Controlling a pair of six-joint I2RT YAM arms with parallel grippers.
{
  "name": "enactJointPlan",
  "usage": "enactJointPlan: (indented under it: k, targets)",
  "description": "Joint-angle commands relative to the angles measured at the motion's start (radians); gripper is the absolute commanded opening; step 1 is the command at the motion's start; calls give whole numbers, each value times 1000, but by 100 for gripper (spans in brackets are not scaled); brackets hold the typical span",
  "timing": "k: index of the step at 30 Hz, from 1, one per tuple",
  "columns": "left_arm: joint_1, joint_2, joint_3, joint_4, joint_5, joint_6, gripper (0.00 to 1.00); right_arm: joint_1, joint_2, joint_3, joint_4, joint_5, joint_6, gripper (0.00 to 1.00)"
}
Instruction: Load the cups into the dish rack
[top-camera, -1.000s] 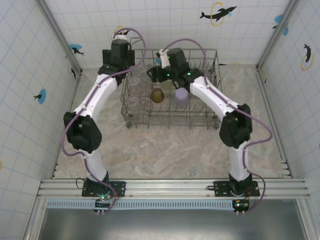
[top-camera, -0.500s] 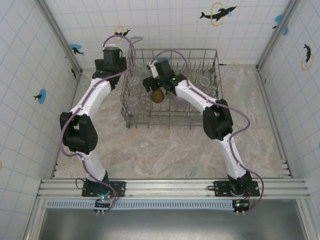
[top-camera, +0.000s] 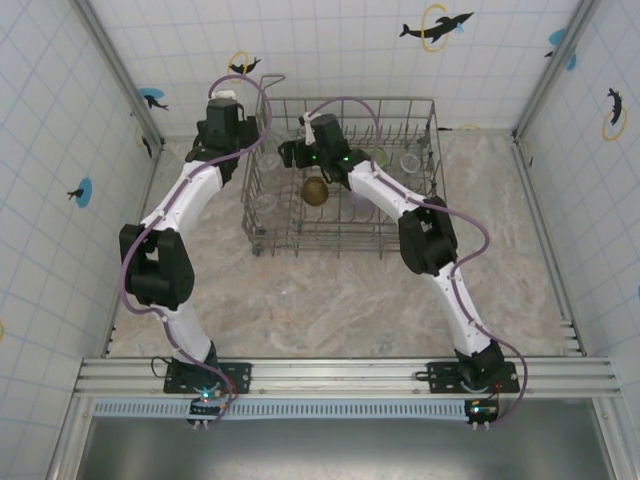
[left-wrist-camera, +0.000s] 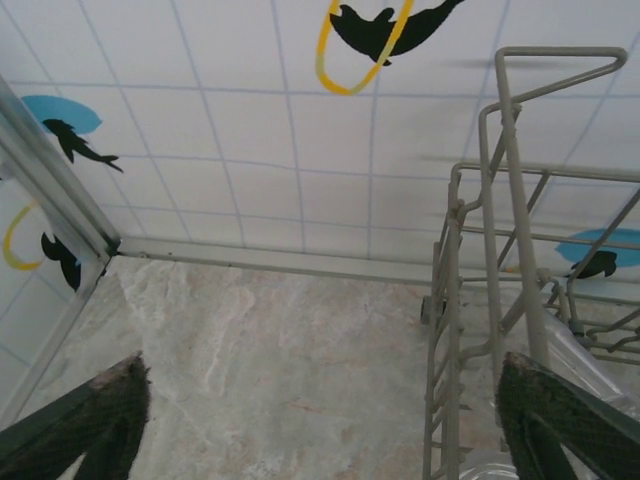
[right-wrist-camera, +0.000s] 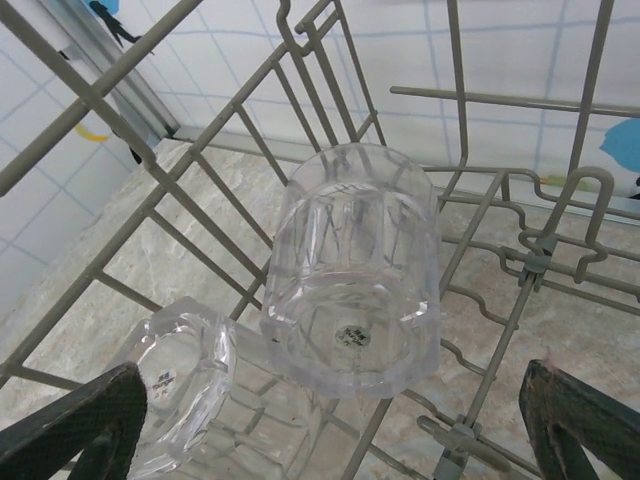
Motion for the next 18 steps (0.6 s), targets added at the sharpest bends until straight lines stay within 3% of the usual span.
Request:
enactJointPlan:
  k: [1,8,18]
  targets:
    - [7,13,-15,40,75,-9,84,15,-21,41,30,42,19,98]
    - [6,19,-54,75,140,-13,62,46,-85,5,30,86,26,97]
    - [7,29,-83,94,225,-22,18,46,-97,9,9,161,44,97]
